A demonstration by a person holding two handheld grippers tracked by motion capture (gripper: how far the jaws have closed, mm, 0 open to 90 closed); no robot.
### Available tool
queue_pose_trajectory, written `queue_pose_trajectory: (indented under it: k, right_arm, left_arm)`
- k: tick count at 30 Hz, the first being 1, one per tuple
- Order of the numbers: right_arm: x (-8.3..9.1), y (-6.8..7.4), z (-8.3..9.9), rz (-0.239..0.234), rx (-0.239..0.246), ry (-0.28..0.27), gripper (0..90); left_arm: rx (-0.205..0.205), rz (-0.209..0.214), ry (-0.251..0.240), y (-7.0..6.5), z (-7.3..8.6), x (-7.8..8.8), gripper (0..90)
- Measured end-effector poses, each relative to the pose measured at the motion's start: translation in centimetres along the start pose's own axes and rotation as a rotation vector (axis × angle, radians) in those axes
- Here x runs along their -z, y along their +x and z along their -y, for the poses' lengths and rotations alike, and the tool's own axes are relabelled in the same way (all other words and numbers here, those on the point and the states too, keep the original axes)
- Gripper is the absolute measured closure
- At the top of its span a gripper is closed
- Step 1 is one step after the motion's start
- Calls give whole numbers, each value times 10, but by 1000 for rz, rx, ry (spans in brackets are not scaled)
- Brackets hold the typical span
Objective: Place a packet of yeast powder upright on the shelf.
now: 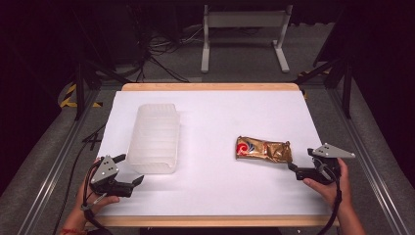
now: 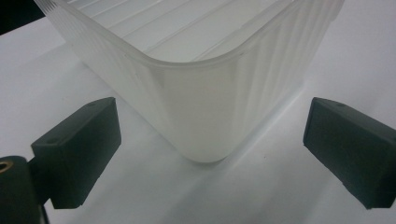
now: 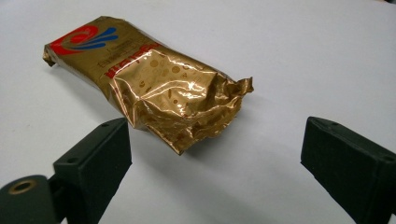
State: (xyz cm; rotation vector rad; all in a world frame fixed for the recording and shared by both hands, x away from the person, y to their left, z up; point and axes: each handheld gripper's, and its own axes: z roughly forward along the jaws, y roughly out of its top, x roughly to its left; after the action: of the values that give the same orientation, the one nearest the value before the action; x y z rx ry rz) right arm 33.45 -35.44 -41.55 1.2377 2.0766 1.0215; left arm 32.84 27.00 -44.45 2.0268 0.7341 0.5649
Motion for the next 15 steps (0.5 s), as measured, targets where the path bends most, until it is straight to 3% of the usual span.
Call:
queue_pose_trajectory:
  k: [6, 15]
  right_arm:
    - [-4, 6, -3, -10, 24, 4, 106]
    - [-2, 5, -1, -19, 10, -23, 150]
  left_arm:
    - [-6, 0, 3, -1, 1, 0, 52]
    - [-16, 1, -1, -2, -1, 0, 52]
